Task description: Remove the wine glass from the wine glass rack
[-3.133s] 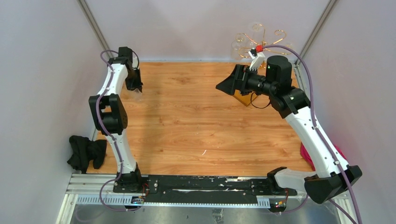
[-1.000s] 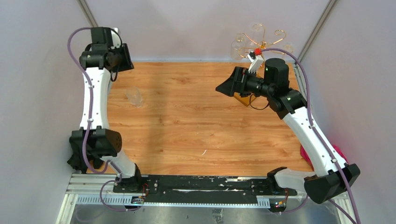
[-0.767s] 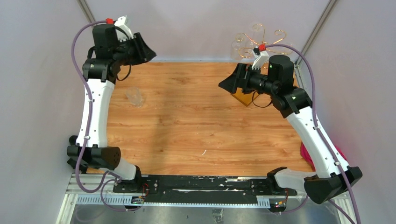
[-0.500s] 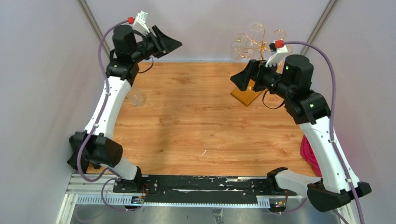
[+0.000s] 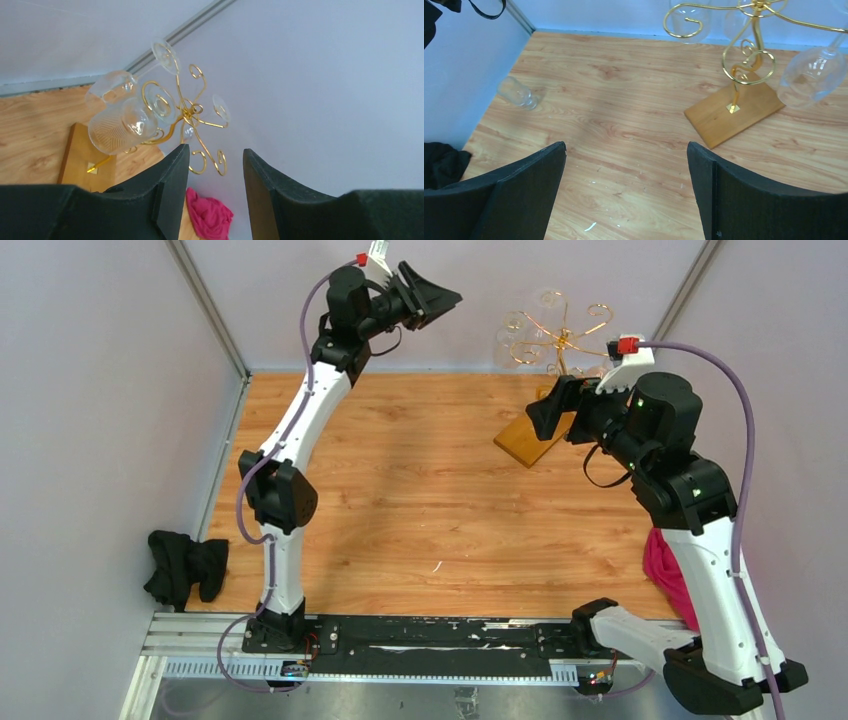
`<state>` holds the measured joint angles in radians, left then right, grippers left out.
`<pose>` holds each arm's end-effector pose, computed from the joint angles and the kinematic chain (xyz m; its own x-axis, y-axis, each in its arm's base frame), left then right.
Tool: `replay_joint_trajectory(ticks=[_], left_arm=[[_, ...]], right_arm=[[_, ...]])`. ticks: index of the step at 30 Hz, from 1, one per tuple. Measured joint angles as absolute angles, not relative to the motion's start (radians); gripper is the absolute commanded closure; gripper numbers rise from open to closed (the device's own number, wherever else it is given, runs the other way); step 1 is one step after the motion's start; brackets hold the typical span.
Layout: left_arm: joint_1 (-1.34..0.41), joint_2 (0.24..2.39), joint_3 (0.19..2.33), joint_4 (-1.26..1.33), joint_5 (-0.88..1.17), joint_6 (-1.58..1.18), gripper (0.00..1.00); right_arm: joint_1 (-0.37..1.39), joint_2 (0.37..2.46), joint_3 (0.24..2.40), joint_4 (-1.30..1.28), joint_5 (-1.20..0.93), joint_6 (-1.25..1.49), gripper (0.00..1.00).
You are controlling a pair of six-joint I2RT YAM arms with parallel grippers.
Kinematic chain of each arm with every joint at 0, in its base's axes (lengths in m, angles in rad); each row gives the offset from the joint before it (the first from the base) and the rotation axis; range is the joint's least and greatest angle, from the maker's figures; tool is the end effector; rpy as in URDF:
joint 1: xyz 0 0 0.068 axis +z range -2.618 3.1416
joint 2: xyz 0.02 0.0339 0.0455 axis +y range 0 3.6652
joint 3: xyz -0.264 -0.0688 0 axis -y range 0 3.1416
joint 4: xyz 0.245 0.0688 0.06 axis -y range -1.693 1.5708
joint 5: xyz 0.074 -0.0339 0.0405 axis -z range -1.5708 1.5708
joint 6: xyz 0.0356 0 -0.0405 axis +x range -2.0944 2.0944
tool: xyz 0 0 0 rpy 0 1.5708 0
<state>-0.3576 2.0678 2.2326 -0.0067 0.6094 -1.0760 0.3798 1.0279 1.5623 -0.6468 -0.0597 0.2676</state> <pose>0.4421 -0.1870 0.4612 -0.6485 -0.5280 -0.5482 0.5175 0.2223 -0.8263 0.1596 0.0660 0.5037 -0.2129 0.1992 -0.9566 -0.3825 0.8839 0.2692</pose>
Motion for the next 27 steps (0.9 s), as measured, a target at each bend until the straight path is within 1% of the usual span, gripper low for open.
replay_joint_trajectory(ticks=[5,8,10,13,17,22,24,27], left_arm=[[-0.387,2.168,2.346,-0.055,0.559,-1.077,0.52],[-0.411,2.197,2.355,-0.061,0.553,-1.077,0.53],[-0.428,2.204,2.333,-0.062,0.546,-1.074,0.53],[-0.447,2.180,2.239,-0.063,0.523,-1.047,0.53],[-0.467,2.086,2.069,-0.122,0.463,-0.964,0.53],[-0.486,1.947,1.996,-0.192,0.412,-0.864,0.53],[-0.507,1.844,1.924,-0.202,0.381,-0.822,0.53],[-0.536,1.743,1.843,-0.195,0.355,-0.788,0.53]], right_arm=[[0.374,1.016,1.562,-0.660,-0.001,0.247,0.03],[0.368,1.015,1.562,-0.660,0.017,0.237,0.03],[0.361,1.028,1.565,-0.660,0.025,0.230,0.05],[0.351,1.073,1.589,-0.662,0.035,0.216,0.06],[0.337,1.151,1.621,-0.658,0.045,0.211,0.07],[0.316,1.243,1.690,-0.658,0.053,0.205,0.09],[0.294,1.293,1.747,-0.651,0.054,0.200,0.12],[0.278,1.361,1.817,-0.649,0.059,0.186,0.16]])
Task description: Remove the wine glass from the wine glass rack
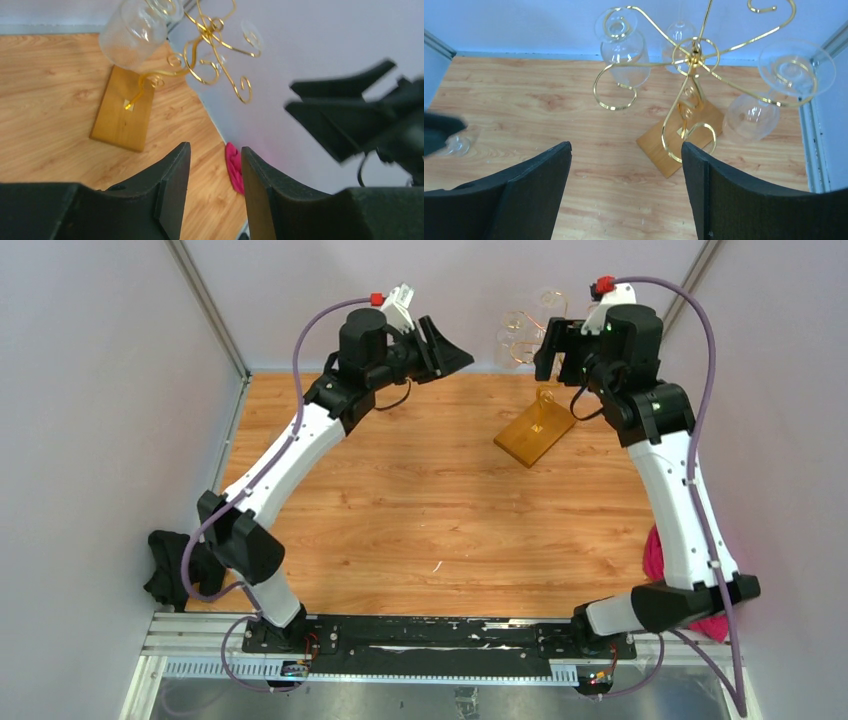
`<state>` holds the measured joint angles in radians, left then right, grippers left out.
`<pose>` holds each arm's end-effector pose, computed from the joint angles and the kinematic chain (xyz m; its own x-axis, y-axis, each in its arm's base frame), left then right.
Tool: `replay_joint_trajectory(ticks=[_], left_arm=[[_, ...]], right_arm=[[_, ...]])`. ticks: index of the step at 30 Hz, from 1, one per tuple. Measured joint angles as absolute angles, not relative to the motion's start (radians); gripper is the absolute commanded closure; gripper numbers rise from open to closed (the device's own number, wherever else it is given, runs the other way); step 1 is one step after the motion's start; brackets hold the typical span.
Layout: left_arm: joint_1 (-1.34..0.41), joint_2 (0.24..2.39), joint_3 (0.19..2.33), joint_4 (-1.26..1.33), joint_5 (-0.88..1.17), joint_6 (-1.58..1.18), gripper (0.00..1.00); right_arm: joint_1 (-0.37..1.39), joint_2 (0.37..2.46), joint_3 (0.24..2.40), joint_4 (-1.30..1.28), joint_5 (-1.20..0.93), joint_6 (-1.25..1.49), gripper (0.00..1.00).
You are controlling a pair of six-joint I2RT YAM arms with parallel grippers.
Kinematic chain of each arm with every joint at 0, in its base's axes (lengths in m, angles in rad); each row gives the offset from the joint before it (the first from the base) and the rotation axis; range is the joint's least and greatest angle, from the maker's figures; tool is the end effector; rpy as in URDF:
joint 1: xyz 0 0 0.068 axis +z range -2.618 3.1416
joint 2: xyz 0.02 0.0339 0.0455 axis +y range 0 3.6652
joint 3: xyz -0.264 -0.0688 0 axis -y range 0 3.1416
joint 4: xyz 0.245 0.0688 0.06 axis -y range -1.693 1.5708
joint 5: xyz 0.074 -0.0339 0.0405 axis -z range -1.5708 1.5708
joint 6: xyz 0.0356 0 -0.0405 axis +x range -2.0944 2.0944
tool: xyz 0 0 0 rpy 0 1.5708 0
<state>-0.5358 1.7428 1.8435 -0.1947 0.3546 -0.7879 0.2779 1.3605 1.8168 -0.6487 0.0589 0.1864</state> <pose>0.3461 -0.2199 0.4479 -0.6070 -0.4127 -0.6791 0.4901 0.4782 -0.7287 0.2563 0.0709 0.5126 -0.2212 0.1293 -0.9666 -0.1804 0.9686 0.1708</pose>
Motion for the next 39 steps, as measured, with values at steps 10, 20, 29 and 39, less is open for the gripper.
replay_joint_trajectory(ticks=[10,20,29,39], left_arm=[[-0.574,1.517,1.538,-0.218,0.274,-0.708,0.53],[-0.575,1.404,1.490,-0.243,0.223,-0.643,0.53],[-0.576,1.398,1.469,-0.284,0.198,-0.607,0.53],[-0.576,1.398,1.464,-0.295,0.183,-0.577,0.54]], right_arm=[[0.211,1.607,1.941,-0.620,0.078,0.142,0.19],[0.155,1.722,2.061,-0.587,0.068,0.125,0.19],[0.107,1.826,2.143,-0.551,-0.008,0.130,0.26],[0.103,1.921,2.202,-0.545,-0.060,0.142,0.38]])
